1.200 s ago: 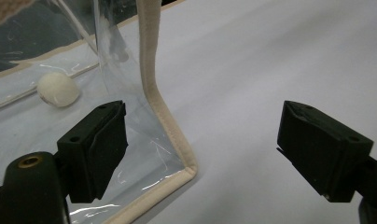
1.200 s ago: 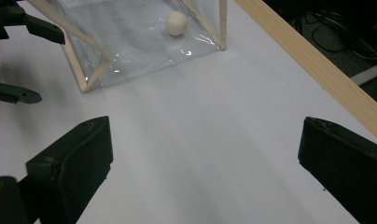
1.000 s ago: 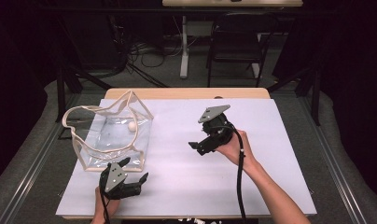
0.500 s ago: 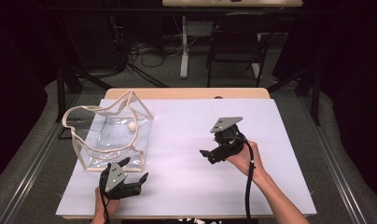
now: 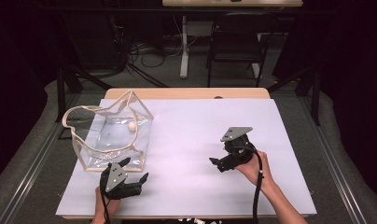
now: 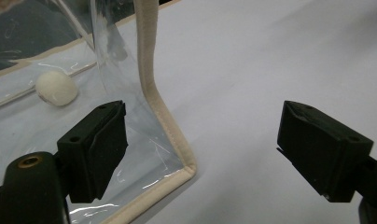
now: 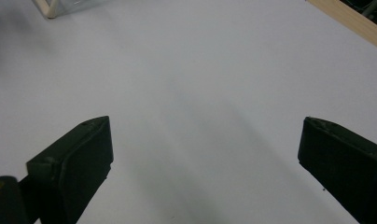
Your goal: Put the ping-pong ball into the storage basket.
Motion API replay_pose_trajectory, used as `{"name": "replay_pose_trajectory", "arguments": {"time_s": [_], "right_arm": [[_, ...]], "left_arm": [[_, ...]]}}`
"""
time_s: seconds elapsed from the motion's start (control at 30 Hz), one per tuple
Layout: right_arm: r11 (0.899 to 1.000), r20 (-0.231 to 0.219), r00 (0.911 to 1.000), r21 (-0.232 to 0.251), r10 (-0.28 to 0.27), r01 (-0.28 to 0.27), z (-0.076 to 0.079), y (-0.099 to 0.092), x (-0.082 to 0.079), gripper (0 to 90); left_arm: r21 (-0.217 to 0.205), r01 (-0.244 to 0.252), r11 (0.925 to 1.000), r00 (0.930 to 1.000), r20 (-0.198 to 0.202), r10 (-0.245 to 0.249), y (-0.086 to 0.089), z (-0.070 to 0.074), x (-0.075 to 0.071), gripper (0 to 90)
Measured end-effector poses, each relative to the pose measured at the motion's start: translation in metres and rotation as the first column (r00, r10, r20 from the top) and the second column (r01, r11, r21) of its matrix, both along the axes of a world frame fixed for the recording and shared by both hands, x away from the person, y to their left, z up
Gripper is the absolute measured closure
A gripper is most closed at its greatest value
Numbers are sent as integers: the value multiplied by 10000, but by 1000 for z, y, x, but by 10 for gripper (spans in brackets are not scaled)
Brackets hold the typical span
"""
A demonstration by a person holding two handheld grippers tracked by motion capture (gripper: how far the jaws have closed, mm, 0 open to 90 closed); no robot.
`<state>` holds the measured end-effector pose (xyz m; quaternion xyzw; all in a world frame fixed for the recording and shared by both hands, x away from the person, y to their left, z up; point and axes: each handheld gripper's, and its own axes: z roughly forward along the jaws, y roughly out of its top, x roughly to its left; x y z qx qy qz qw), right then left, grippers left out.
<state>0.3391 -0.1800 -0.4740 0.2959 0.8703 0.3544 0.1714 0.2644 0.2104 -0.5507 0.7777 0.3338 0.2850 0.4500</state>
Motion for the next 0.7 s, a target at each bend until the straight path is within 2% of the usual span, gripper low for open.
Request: {"name": "replay_pose_trajectory", "arguments": {"time_s": [0.37, 0.7], "right_arm": [[9997, -103, 9997, -107, -229, 227, -14, -13, -11, 30], [9990, -288, 9986, -89, -436, 433, -32, -24, -21, 30]], "left_arm": [[29, 3, 10000, 10000, 9, -3, 0, 0, 0, 161], [69, 9, 10000, 10000, 6, -10, 0, 0, 0, 162]]}}
